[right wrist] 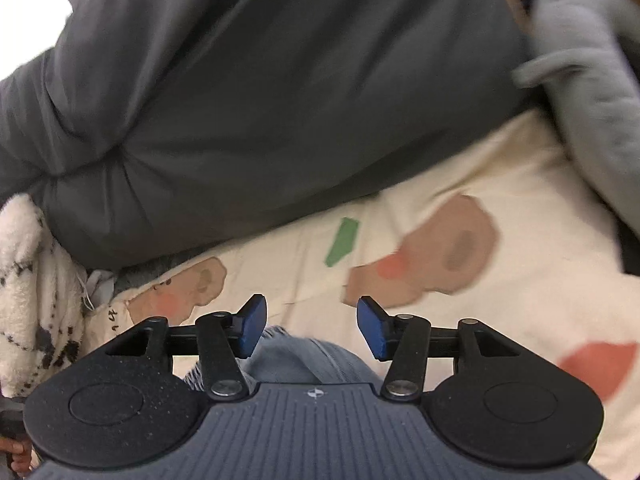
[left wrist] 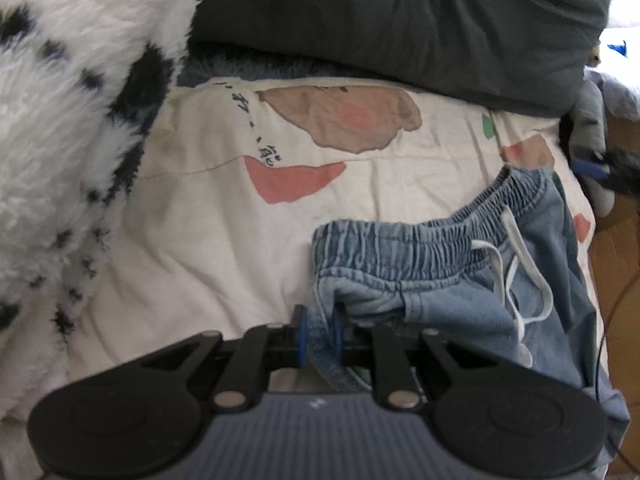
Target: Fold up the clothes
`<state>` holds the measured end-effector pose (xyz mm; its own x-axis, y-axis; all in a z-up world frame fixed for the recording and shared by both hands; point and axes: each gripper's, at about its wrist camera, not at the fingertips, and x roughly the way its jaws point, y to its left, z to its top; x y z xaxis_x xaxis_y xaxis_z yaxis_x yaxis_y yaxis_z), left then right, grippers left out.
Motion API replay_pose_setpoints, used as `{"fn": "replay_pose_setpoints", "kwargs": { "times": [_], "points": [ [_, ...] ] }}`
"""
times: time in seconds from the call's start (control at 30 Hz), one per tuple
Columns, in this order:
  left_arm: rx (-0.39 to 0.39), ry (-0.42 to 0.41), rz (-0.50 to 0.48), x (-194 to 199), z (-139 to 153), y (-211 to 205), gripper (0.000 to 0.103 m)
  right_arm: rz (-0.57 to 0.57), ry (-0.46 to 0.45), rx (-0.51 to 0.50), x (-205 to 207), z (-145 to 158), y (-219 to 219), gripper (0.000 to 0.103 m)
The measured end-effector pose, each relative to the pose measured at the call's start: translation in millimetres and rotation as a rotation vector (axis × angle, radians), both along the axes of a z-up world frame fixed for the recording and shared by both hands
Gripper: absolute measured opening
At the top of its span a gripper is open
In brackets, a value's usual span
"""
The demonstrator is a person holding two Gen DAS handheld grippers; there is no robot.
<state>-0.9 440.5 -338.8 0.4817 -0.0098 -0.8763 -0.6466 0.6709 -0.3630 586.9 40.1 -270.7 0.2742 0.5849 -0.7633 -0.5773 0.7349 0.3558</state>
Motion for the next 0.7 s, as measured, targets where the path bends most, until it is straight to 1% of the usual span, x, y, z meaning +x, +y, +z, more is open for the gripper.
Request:
{"fn": "replay_pose_setpoints", "kwargs": {
  "times": [0.1,0.23,0.37,0.5,0.53,0.6,0.67,0.7],
  "points": [
    [-0.009,-0.011,-0.003,-1.4,-2.1,1.6,0.013,0.064,0.020,-0.076,1.9,-16.6,22.3,0.057],
    [-0.008,-0.017,-0.016,-1.6,-3.5,1.8,0.013,0.155,0.038,-0.183,-5.1,-33.2,26.5,0.057],
    [-0.016,-0.021,-0.012,-1.8,-5.7,1.9,0.013,0.234,0.019,-0.254,-9.9,-35.1,22.3,0.057],
    [-0.018,-0.029,-0.016,-2.2,-5.9,4.2,0.013,0.338,-0.013,-0.338,-13.9,-36.3,35.2,0.056],
    [-0.019,-0.031,-0.016,-2.6,-6.4,4.4,0.013,0.375,-0.018,-0.369,-15.1,-37.1,40.3,0.054],
    [-0.022,-0.035,-0.017,-3.3,-7.3,4.7,0.014,0.458,-0.023,-0.429,-18.0,-39.4,49.4,0.047],
    [-0.024,-0.040,-0.017,-3.6,-8.2,5.1,0.013,0.527,-0.041,-0.485,-23.4,-40.6,55.8,0.032],
    [-0.024,-0.041,-0.019,-3.9,-8.3,5.2,0.013,0.558,-0.053,-0.513,-26.5,-41.1,58.6,0.027]
  ]
}}
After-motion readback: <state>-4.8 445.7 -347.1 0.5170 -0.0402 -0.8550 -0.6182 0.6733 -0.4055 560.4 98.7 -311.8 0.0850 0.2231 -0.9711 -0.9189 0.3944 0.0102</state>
